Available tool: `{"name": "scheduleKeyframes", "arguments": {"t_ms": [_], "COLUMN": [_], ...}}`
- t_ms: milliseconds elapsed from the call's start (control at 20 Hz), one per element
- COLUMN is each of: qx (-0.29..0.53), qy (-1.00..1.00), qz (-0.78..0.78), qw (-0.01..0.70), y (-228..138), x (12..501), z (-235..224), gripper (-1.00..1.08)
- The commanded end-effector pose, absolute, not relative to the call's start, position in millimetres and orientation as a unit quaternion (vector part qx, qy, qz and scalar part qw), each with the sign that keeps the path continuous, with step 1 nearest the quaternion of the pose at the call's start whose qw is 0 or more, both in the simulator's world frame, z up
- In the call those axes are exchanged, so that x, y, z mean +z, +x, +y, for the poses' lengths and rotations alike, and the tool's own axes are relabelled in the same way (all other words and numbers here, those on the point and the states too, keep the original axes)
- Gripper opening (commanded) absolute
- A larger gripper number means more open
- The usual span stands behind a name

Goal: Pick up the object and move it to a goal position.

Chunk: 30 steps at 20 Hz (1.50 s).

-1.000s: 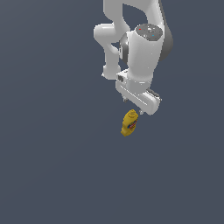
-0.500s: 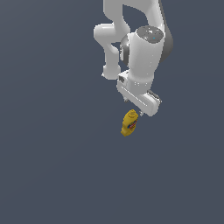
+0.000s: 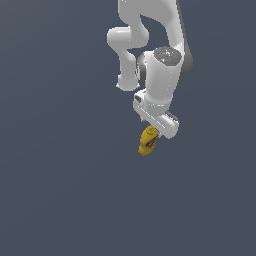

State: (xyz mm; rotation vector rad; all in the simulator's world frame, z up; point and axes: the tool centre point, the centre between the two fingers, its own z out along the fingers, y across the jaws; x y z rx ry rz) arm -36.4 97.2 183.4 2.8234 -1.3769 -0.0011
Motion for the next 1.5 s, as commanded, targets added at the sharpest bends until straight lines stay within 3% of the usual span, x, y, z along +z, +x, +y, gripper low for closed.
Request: {"name": "scheduleKeyframes", "arguments": {"t_ms": [0, 200, 250, 950, 1450], "qx": [0.0, 0.0, 0.0, 0.0, 0.0], "qy": [0.899, 0.899, 0.899, 0.899, 0.899], "qz": [-0.439, -0.439, -0.439, -0.439, -0.439], "qw": [0.0, 0.0, 0.0, 0.0, 0.0], "y": [-36, -35, -35, -33, -12], "x": [175, 170, 170, 173, 191], "z": [97, 97, 97, 92, 32], "gripper": [1.0, 1.0, -1.0, -1.0, -1.0]}}
